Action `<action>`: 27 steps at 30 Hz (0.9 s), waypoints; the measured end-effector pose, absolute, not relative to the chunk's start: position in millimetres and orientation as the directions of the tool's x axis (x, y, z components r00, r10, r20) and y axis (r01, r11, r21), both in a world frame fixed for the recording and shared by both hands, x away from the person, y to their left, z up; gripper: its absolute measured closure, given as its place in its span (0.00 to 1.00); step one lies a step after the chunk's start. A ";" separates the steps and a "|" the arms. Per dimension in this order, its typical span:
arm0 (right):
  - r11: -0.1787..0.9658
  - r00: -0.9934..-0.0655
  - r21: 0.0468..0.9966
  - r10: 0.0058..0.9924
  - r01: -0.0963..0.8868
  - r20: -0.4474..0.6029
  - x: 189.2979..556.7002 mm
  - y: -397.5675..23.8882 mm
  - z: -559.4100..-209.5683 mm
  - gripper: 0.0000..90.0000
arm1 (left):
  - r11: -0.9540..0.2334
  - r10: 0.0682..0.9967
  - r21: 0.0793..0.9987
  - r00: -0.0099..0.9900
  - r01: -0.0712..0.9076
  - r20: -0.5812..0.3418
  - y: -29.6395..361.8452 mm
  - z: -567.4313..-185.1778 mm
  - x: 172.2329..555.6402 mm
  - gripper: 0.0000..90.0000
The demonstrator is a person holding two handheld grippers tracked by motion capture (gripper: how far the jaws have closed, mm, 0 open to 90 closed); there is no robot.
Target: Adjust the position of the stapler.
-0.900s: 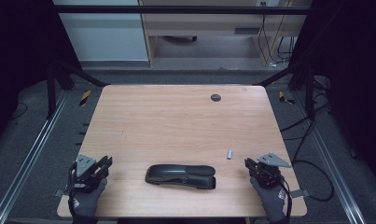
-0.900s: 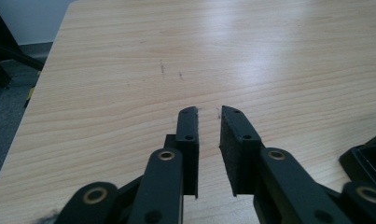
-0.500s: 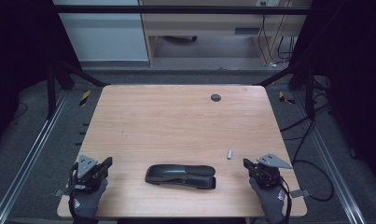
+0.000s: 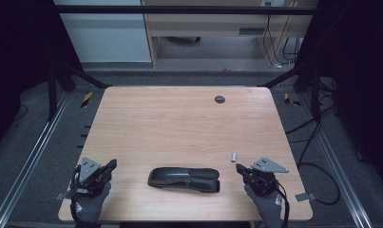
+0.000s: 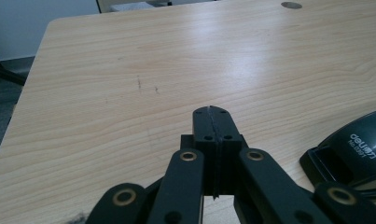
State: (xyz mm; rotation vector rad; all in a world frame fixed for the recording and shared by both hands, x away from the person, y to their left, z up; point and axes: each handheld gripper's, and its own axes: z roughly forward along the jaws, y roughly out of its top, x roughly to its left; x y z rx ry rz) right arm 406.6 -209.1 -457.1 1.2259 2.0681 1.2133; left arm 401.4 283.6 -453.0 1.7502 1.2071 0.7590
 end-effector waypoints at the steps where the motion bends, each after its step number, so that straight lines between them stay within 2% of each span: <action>1: 0.225 -0.518 0.854 0.854 0.469 0.060 406.1 -205.8 -457.9 1.00 | -0.167 0.936 0.894 0.353 0.416 0.010 282.2 -452.5 400.7 1.00; 17: 0.267 -0.591 0.815 0.799 0.513 0.110 395.9 -180.8 -474.3 1.00 | -0.206 0.915 0.892 0.401 0.401 0.031 263.4 -449.6 400.2 1.00; 27: 0.316 -0.646 0.791 0.753 0.524 0.127 384.1 -156.9 -486.7 1.00 | -0.207 0.917 0.890 0.397 0.406 0.033 263.4 -452.0 400.6 1.00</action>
